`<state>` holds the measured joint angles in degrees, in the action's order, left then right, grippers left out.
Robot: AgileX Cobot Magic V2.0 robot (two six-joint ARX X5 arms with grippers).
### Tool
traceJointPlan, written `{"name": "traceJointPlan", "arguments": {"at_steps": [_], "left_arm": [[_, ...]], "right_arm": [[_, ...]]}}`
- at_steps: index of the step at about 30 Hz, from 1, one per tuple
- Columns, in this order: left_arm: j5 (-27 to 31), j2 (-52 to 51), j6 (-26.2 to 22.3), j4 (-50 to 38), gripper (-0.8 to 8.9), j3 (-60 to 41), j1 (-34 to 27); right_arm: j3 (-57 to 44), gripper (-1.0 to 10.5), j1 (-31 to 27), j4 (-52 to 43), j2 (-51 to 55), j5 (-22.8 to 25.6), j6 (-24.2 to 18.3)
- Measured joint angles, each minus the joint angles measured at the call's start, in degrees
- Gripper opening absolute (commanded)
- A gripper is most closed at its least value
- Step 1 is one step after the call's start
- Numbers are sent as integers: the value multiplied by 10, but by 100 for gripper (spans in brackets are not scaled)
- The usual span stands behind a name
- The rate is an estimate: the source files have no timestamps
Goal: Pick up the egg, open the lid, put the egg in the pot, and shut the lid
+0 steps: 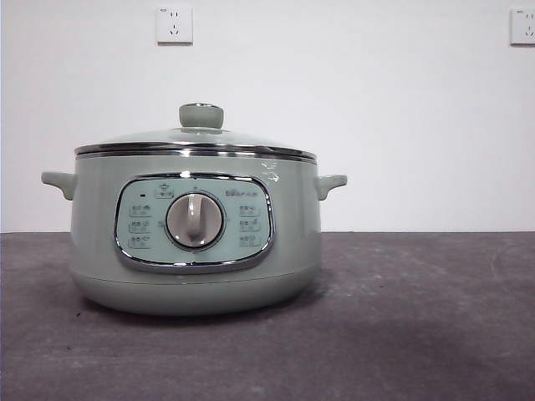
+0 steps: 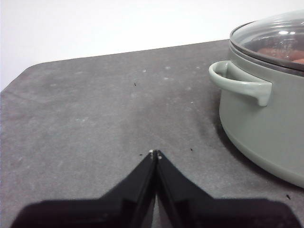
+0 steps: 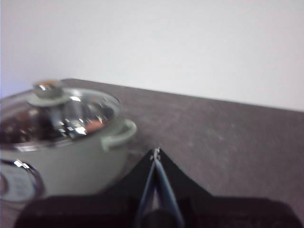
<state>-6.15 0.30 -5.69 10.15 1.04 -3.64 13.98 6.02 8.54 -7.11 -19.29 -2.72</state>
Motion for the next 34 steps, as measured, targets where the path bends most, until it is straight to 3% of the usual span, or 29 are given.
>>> {"name": "traceJointPlan", "arguments": {"at_steps": [5, 24, 34], "left_arm": [[0, 0, 0, 0, -3, 0, 0], [0, 0, 2, 0, -3, 0, 0], [0, 0, 3, 0, -3, 0, 0]], "right_arm": [[-68, 1, 0, -1, 48, 45, 23], [-129, 1, 0, 5, 69, 59, 96], [-129, 1, 0, 5, 69, 59, 105]]}}
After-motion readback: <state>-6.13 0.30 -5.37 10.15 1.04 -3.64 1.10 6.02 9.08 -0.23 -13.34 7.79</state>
